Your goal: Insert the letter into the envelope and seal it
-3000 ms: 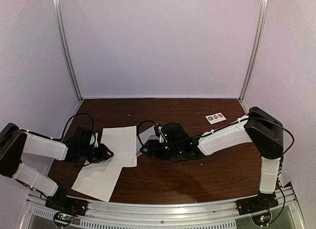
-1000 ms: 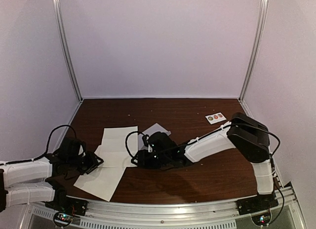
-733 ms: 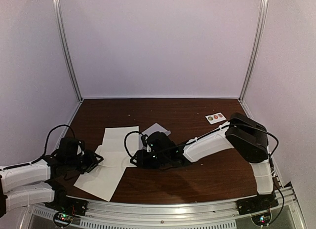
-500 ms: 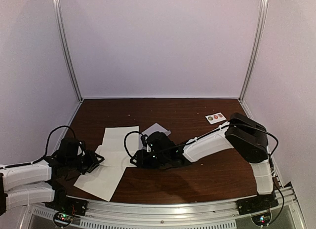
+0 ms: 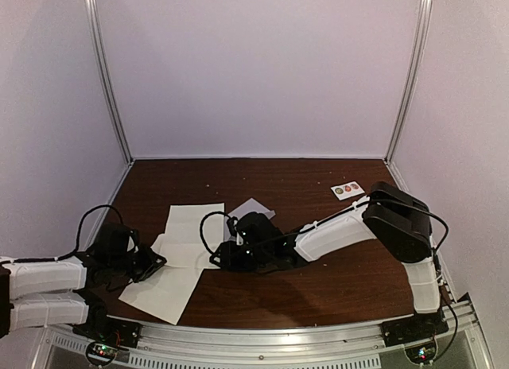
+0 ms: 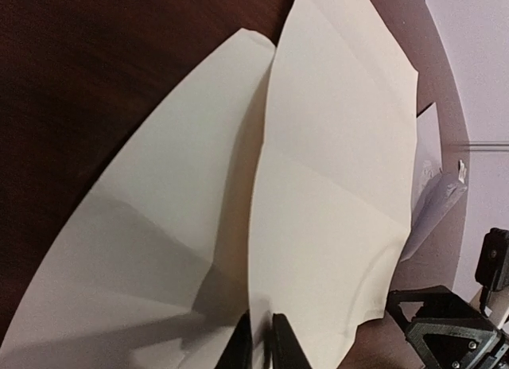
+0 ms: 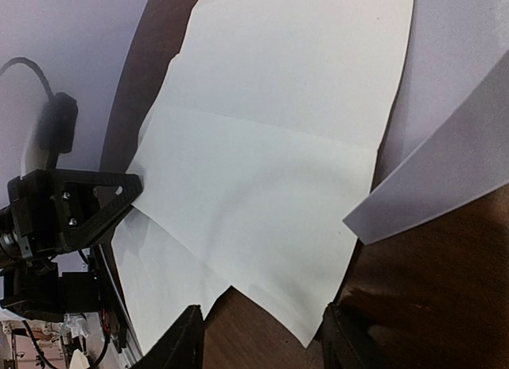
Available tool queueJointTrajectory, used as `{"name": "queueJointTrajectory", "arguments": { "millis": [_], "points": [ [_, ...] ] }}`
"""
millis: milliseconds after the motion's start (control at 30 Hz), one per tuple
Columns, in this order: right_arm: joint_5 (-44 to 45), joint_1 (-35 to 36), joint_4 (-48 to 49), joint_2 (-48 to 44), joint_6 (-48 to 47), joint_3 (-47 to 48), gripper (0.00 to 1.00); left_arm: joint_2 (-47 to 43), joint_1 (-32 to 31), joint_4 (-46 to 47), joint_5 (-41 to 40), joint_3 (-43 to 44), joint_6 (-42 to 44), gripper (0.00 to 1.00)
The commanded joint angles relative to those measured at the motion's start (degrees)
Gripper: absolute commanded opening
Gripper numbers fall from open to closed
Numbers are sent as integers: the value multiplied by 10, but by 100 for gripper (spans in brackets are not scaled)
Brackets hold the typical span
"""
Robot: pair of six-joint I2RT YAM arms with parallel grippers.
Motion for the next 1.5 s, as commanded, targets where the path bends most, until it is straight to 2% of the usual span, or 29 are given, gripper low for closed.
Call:
{"name": "queueJointTrajectory", "arguments": {
  "millis": [0, 33, 233, 333, 500, 767, 1067, 1467],
  "points": [
    [5, 4, -10, -4, -9, 0, 51, -6, 5, 0, -25, 13, 14, 4],
    [5, 4, -5, -12, -13, -3, 51, -13, 6, -13, -31, 21, 19, 0],
    [29, 1, -1, -110, -53, -33, 58, -81, 14, -116, -48, 101, 71, 0],
    [57, -1, -8, -176, -91, -52, 68, -90, 17, -161, -21, 169, 118, 0],
    [95, -1, -53, -268, -185, -60, 81, -53, 17, -219, 47, 288, 166, 0],
    [156, 19, -160, -354, -344, -16, 88, -30, 13, -217, 116, 391, 129, 0],
    [299, 87, -247, -309, -439, 81, 89, -36, -38, -201, 94, 436, 72, 0],
    [350, 108, -296, -203, -502, 208, 89, -15, -90, -187, 89, 466, 57, 0]
  ]
}}
